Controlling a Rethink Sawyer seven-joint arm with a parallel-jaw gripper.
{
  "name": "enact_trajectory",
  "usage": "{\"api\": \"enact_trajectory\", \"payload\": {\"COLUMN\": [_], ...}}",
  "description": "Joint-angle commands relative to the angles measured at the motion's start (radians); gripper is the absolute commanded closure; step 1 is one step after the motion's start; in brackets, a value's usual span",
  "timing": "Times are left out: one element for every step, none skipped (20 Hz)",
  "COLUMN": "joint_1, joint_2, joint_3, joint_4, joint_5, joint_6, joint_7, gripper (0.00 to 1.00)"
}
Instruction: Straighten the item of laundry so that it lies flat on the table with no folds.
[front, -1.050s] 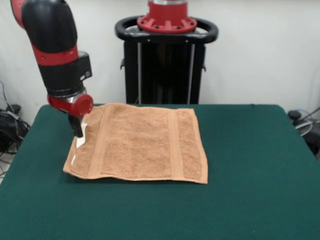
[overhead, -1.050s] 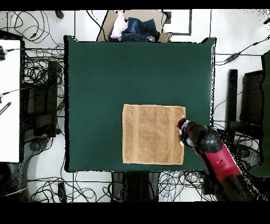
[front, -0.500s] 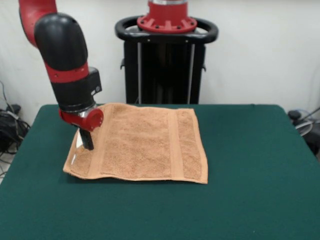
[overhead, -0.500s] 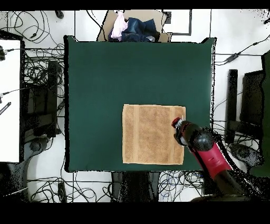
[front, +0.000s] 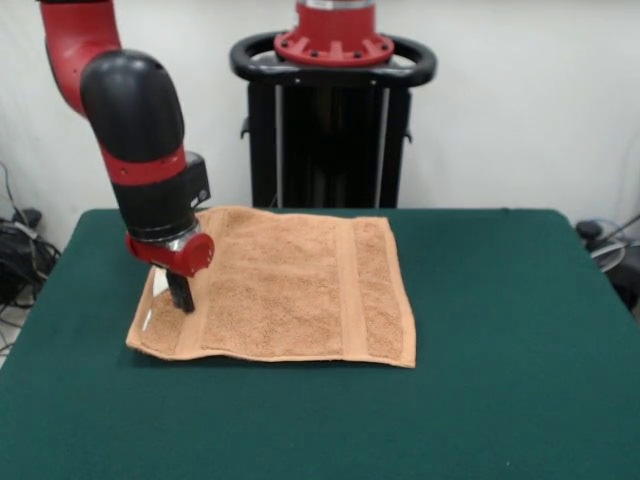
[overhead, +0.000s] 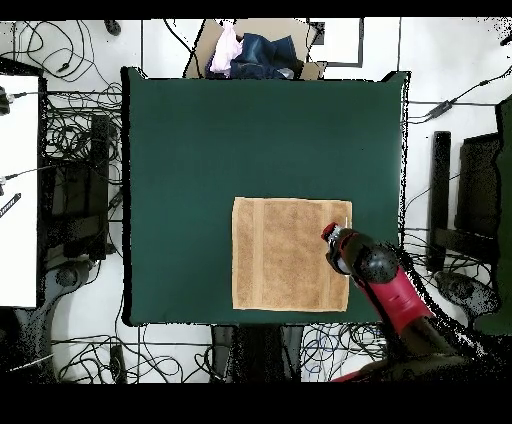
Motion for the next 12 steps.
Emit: {"api": "enact_trajectory", "payload": {"joint_1": [0.029,0.032,0.034,0.031,0.027,0.018,0.012,0.005,0.008,0.011,0.023,0.032], "joint_2": [0.162,0.150,0.141,0.136,0.132,0.133,0.132,0.126,0.111,0.096,0.070,0.042], "joint_3": [0.014,0.001,-0.012,-0.019,-0.022,-0.019,-0.018,-0.018,-0.026,-0.034,-0.049,-0.062], "joint_4": [-0.242,-0.253,-0.269,-0.279,-0.288,-0.291,-0.298,-0.299,-0.299,-0.300,-0.292,-0.284], "joint_5": [-0.006,-0.013,-0.020,-0.033,-0.044,-0.059,-0.071,-0.084,-0.090,-0.096,-0.097,-0.097], "joint_6": [-0.033,0.003,0.038,0.057,0.074,0.079,0.090,0.103,0.130,0.156,0.192,0.233], "joint_7": [0.113,0.101,0.091,0.081,0.074,0.069,0.067,0.066,0.072,0.079,0.091,0.104], "gripper": [1.00,1.00,1.00,1.00,1.00,1.00,1.00,1.00,1.00,1.00,1.00,1.00]}}
